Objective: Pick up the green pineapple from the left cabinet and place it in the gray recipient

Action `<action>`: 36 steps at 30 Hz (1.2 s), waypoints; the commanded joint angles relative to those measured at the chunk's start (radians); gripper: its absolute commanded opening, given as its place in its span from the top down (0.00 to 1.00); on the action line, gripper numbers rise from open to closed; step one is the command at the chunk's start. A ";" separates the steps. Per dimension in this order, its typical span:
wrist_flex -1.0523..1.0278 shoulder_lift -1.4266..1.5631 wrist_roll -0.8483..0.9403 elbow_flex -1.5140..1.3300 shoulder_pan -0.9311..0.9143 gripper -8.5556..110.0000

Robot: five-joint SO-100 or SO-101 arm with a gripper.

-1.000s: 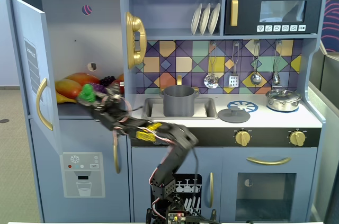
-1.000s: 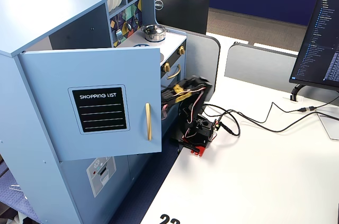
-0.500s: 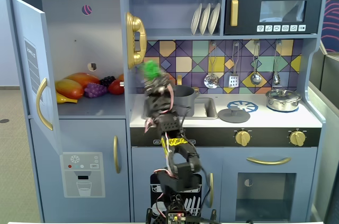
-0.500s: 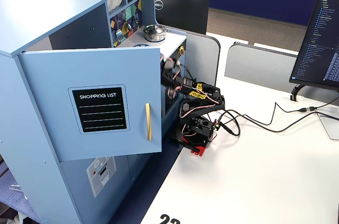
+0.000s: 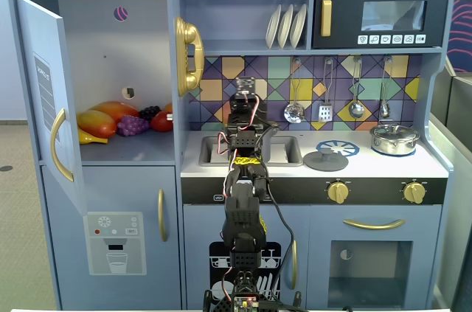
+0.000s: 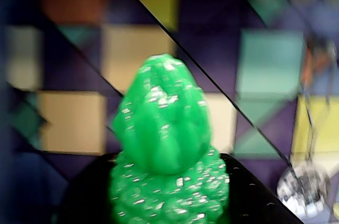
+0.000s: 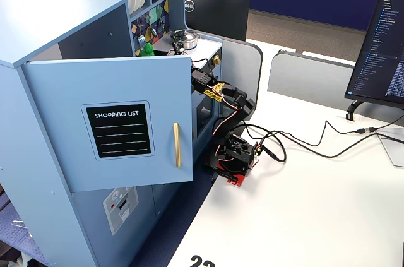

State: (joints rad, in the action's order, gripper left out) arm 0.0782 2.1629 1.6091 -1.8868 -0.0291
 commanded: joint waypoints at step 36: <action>-1.440 0.939 -0.114 -1.115 0.080 0.82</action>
State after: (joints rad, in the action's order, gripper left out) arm -1.2103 3.0956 1.4097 -3.0112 0.0353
